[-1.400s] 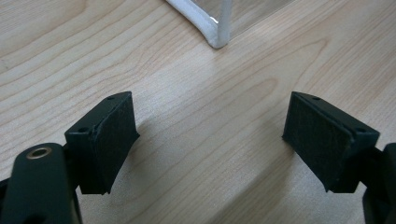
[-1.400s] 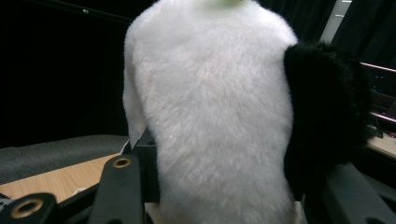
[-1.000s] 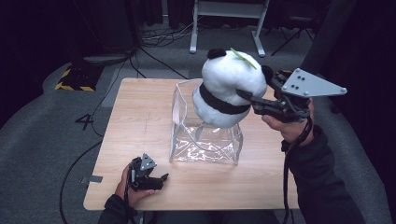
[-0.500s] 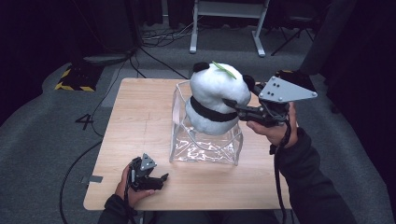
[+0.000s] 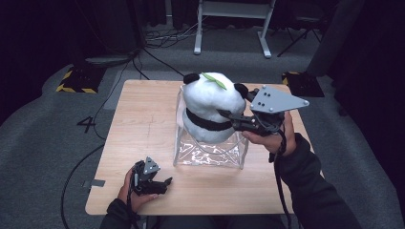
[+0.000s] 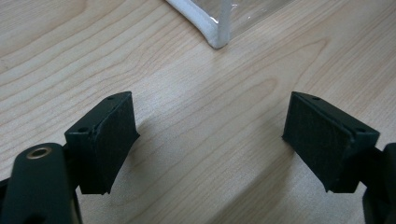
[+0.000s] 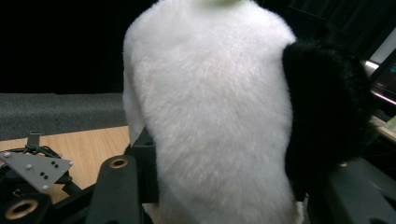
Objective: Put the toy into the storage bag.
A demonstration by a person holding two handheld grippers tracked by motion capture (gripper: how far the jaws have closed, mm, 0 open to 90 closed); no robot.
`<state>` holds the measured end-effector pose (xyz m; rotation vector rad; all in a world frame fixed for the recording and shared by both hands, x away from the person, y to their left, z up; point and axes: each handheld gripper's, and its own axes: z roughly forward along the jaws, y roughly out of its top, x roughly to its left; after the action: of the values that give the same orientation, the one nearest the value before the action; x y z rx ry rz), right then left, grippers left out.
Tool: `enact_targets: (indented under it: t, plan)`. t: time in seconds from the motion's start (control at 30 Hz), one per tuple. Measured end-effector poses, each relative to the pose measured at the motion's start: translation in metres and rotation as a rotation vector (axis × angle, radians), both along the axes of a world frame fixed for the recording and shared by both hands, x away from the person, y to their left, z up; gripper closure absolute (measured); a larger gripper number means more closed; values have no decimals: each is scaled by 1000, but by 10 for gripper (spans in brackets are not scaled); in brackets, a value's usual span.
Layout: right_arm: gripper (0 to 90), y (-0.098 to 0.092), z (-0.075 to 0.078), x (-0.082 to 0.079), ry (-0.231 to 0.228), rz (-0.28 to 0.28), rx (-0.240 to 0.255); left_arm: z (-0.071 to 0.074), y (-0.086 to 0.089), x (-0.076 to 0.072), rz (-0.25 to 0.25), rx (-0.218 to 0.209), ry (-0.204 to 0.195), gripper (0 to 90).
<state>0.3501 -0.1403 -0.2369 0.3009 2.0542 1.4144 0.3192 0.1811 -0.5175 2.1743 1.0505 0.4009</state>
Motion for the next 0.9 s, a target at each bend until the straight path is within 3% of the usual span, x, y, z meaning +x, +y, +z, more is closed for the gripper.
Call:
enact_targets:
  t: [0.2,0.47,0.67,0.73,0.9]
  plan:
    - [473,5,0,-5,-4,18,-6,0,0,0,0,0,0,173]
    - [466,4,-4,-1,50,25,32,0,-1,1,0,-5,3,171]
    - [464,13,-3,-16,6,56,-7,0,0,1,-5,1,2,170]
    - [462,12,-5,-12,35,58,7,0,0,1,-5,1,1,170]
    - [462,-2,-18,11,170,46,54,0,0,1,-5,1,2,170]
